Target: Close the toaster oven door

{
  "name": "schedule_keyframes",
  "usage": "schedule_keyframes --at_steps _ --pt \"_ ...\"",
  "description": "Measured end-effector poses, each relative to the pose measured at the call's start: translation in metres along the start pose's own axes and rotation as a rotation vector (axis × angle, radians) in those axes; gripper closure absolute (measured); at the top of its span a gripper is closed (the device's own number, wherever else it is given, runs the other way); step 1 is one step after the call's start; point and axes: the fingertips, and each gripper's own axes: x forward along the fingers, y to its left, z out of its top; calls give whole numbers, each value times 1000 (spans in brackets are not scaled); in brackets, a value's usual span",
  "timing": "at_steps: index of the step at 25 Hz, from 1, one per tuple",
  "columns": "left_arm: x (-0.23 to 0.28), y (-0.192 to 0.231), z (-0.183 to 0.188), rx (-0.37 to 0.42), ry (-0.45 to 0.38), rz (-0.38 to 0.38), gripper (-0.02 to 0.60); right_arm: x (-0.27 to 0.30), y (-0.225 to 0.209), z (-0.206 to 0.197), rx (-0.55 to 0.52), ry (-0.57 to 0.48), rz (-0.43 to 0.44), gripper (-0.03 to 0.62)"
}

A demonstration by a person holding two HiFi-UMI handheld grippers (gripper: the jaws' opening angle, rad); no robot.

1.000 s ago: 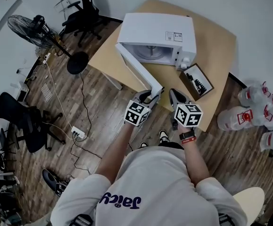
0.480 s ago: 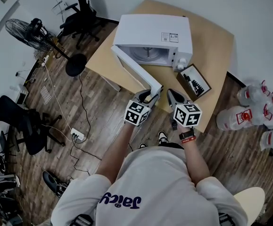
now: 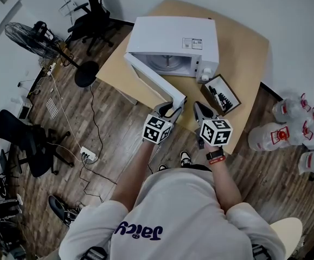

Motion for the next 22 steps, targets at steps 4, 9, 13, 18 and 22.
schedule_keyframes --at_steps 4,9,13,18,22 --pt "8 0 3 -8 0 9 428 2 -13 4 8 -5 -6 582" --pt "14 0 5 -13 0 22 429 5 -18 6 8 3 9 581" --pt "20 0 8 -15 -9 32 430 7 -22 7 -3 8 27 582" --pt "27 -1 11 -21 -19 45 430 12 -27 14 -14 7 43 581" --pt "32 0 14 -20 -28 53 431 14 -33 16 -17 4 50 582"
